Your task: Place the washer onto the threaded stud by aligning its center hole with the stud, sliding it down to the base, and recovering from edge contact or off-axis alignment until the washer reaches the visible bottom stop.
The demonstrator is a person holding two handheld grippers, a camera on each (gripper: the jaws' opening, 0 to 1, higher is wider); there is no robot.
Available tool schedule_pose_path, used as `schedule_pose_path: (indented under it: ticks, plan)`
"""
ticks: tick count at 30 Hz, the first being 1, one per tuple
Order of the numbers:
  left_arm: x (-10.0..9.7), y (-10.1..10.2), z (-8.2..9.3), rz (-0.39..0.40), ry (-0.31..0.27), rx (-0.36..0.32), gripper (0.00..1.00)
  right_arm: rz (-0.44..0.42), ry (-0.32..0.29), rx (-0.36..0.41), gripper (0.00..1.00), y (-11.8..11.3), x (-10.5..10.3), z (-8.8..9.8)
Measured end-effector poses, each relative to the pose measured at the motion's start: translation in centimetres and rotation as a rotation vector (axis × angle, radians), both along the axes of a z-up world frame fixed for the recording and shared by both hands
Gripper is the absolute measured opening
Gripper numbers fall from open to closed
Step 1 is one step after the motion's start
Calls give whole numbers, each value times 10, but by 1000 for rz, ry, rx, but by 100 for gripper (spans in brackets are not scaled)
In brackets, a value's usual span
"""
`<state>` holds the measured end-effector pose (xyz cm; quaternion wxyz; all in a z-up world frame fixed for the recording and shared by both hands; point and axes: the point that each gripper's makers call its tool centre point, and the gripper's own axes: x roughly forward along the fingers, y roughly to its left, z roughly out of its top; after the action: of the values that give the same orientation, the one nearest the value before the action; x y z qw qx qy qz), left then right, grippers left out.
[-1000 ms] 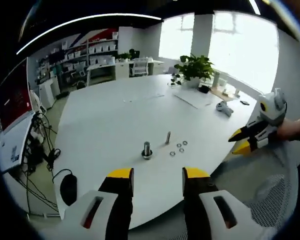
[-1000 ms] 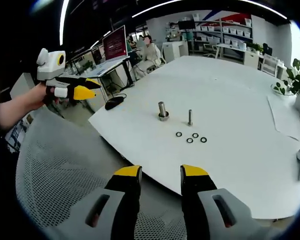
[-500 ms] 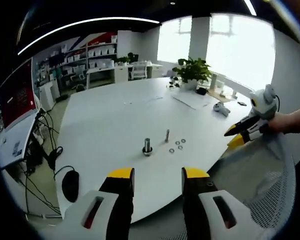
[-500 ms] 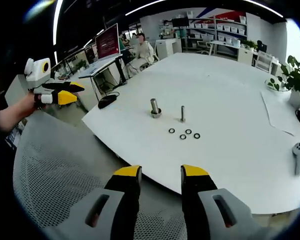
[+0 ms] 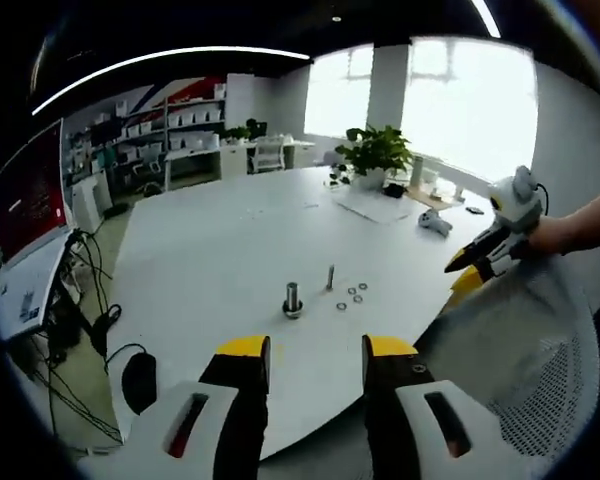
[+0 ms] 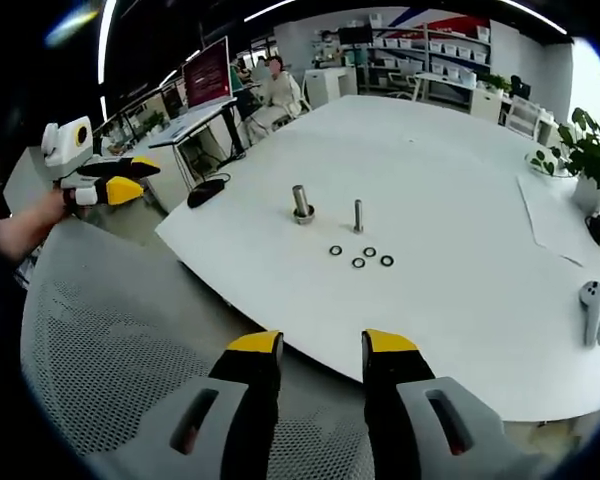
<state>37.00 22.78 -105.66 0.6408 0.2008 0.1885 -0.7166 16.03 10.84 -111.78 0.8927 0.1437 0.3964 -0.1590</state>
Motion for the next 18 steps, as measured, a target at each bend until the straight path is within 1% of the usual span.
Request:
schedule_pose_path:
  ticks: [3,6,7,8,10,14,15,16,18]
  plan:
    - [-3,-1,1,-9,27,-4,35,-9,13,-1,34,-3,-3,-2]
    - [-6,0,-2,-21,54,8,37,-14,30,-1,34,-4,-5,-3]
    - [-7,0,-2,-24,57,9,37,-12,35,1,34,-4,-5,-4]
    - [-12,2,5,-28,59,7,37,-3,47,1,34,-4,-6,-6]
    - [-14,2,8,-30,60,-4,37,4,60,-4,34,-4,-6,-7]
    - [-13,2,8,-26,80,-9,37,-14,74,-8,34,-5,-8,-7]
    - [-11,2,10,-23,65,-27,37,-15,77,-8,34,-5,-9,-7]
    - [-11,2,12,-23,63,-31,37,-14,82,-10,34,-5,-9,-7]
    - [-13,2,9,-27,85,-15,37,-10,91,-9,34,-6,-11,-11]
